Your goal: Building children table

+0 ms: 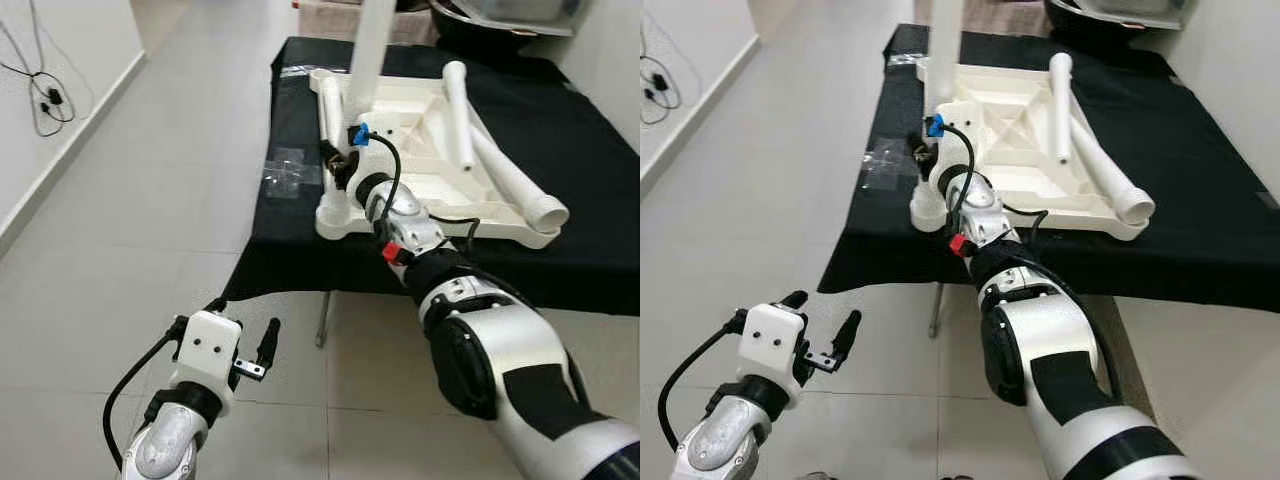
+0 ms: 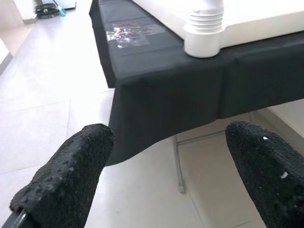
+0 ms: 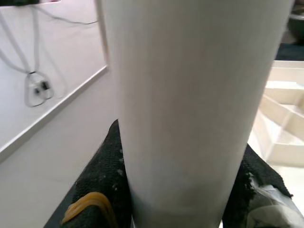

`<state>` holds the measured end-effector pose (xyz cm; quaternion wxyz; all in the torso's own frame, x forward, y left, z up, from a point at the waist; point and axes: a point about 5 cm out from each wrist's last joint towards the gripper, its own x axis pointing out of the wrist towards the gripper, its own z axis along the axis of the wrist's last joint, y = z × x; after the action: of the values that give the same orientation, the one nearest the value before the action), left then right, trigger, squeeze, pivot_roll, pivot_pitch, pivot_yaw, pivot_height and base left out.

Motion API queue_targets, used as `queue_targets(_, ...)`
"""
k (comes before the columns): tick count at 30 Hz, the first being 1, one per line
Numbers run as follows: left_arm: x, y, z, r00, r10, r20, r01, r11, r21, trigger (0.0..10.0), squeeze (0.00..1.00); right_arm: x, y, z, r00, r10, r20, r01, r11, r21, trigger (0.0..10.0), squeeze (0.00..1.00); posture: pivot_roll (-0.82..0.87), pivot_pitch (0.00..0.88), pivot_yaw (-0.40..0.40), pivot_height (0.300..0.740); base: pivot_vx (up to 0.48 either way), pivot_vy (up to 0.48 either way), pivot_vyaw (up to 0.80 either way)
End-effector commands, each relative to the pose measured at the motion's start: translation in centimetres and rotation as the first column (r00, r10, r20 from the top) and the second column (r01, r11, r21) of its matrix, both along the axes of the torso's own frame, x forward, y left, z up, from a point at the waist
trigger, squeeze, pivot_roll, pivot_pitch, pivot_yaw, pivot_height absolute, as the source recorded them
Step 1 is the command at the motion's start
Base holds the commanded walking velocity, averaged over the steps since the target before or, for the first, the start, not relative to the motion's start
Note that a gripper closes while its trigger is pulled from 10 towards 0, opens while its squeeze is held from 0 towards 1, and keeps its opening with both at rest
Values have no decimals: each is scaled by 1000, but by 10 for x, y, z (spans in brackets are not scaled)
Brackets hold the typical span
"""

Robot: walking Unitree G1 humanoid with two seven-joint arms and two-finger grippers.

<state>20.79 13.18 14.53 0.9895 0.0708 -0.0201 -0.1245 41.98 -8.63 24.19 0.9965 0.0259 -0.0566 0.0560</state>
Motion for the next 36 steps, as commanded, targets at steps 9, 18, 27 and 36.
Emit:
queue_targets(9, -1, 0, -3, 1000, -10, -19, 10, 1000, 5, 10000, 0, -10, 2, -21, 886, -452, -106, 458, 888, 36, 0, 0, 156, 168, -120, 740, 0, 0, 0)
queue_targets(18, -1, -7, -4, 1000, -23, -18, 23, 1000, 0, 10000, 0, -18, 34, -15, 860, -488, -147, 504, 858, 97, 0, 0, 170, 162, -129, 740, 0, 0, 0)
queue_targets(27, -4, -9, -5, 999, -27, -27, 27, 1000, -9, 10000, 0, -23, 54, 3, 867, -492, -79, 498, 860, 114, 10000, 0, 171, 151, -133, 740, 0, 0, 0)
queue_targets(36, -5, -10, -9, 999, -35, -41, 35, 999, -12, 10000, 0, -21, 48, 9, 893, -451, -17, 448, 881, 154, 10000, 0, 162, 141, -129, 740, 0, 0, 0)
